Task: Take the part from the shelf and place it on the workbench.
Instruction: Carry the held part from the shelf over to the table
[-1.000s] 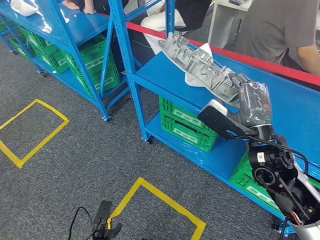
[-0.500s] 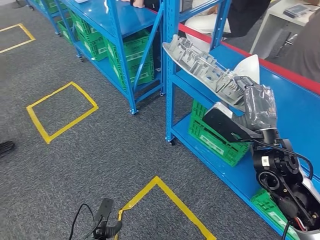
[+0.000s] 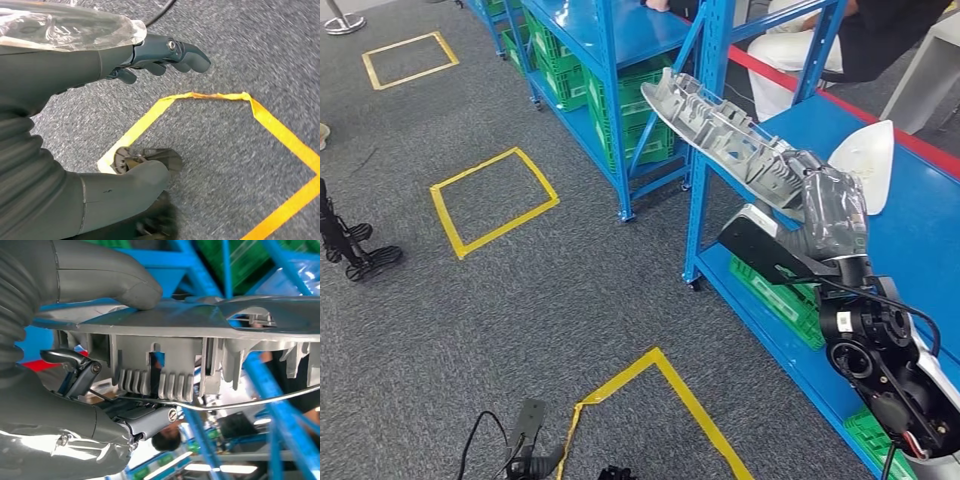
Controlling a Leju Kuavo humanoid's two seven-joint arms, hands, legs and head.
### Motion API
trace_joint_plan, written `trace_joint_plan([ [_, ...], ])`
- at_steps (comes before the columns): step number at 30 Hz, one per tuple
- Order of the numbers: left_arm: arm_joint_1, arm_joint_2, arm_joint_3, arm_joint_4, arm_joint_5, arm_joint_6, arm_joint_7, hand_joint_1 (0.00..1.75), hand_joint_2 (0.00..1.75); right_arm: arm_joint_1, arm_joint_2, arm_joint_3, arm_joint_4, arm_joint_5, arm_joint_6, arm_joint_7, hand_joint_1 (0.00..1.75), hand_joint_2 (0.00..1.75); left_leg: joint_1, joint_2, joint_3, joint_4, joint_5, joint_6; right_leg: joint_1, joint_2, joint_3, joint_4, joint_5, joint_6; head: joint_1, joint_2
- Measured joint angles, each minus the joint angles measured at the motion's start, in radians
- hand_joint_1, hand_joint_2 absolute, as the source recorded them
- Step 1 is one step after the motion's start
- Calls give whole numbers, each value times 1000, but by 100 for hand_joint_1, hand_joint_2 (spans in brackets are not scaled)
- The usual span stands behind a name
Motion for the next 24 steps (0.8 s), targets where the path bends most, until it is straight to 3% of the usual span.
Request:
trace_joint_plan([
  [2, -4, 1, 0, 0, 0, 0, 0, 0, 175, -1, 0, -2, -7, 3, 4, 1, 175, 175, -8, 31, 56, -111, 34, 11, 6, -19, 3, 1, -5, 9, -4, 0],
  [3, -5, 1, 0, 0, 0, 0, 0, 0, 175, -2, 0, -3, -10, 5, 6, 1, 175, 175, -13, 37, 65, -130, 36, 17, 9, -26, 5, 0, -8, 14, -3, 0],
  [6, -4, 2, 0, 0, 0, 0, 0, 0, 175, -2, 0, -4, -16, 8, 8, 1, 175, 175, -16, 3, 68, -138, 36, 34, 7, -42, 16, -2, -17, 32, 3, 0],
  [8, -3, 3, 0, 0, -1, 0, 0, 0, 175, -1, -1, -5, -19, 9, 8, 1, 175, 175, -12, -18, 75, -147, 39, 44, 2, -4, 2, 44, -53, 40, 7, 0],
  [10, -4, 4, 0, 0, -3, 1, 0, 0, 175, 2, -2, -6, -21, 9, 8, 2, 175, 175, -11, -39, 78, -149, 39, 52, 3, 47, -59, 174, -118, 39, 14, 0],
  [11, -5, 4, 0, 0, -3, 1, 0, 0, 175, 6, -2, -6, -22, 9, 8, 2, 175, 175, -12, -51, 78, -148, 39, 55, 4, 59, -95, 246, -145, 38, 16, 0],
  [12, -4, 4, 0, 0, -3, 1, 0, 0, 175, 10, -3, -6, -22, 9, 8, 2, 175, 175, -13, -65, 79, -148, 39, 56, 6, 64, -123, 295, -157, 37, 18, 0],
  [13, -3, 4, 0, 0, -3, 1, 0, 0, 175, 14, -3, -6, -22, 9, 8, 2, 175, 175, -14, -79, 80, -147, 39, 56, 7, 67, -133, 307, -148, 35, 19, 0],
  [14, -2, 4, 0, 0, -3, 1, 0, 0, 175, 17, -3, -6, -22, 9, 7, 2, 175, 175, -14, -94, 81, -146, 38, 56, 8, 70, -125, 279, -120, 32, 21, 0],
  [15, -2, 4, 0, 0, -3, 1, 0, 0, 175, 18, -4, -6, -24, 9, 7, 2, 175, 175, -14, -108, 82, -144, 38, 56, 8, 78, -100, 216, -79, 27, 22, 0],
  [17, -3, 3, 0, 0, -3, 1, 0, 0, 175, 19, -5, -8, -27, 9, 7, 3, 175, 175, -14, -134, 80, -140, 37, 52, 5, 126, -44, 77, -11, 18, 24, 0],
  [19, -4, 2, 0, 0, -3, 1, 0, 0, 175, 18, -6, -11, -31, 9, 7, 3, 175, 175, -9, -156, 69, -135, 38, 46, 4, 164, -18, 9, 7, 16, 25, 0],
  [21, -2, 2, 0, 0, -3, 0, 0, 0, 175, 17, -7, -13, -32, 9, 7, 2, 175, 175, -4, -180, 61, -136, 43, 34, 5, 151, -12, -1, 7, 16, 26, 0],
  [22, 0, 3, 0, 0, -3, 0, 0, 0, 175, 17, -7, -13, -33, 9, 7, 2, 175, 175, -3, -178, 60, -135, 43, 29, 5, 138, -7, -6, 9, 13, 26, 0],
  [24, 2, 4, 0, 0, -3, 0, 0, 0, 175, 16, -7, -14, -38, 10, 6, 3, 175, 175, -8, -120, 39, -92, 17, 19, 0, 110, 5, -20, 13, 4, 20, 0],
])
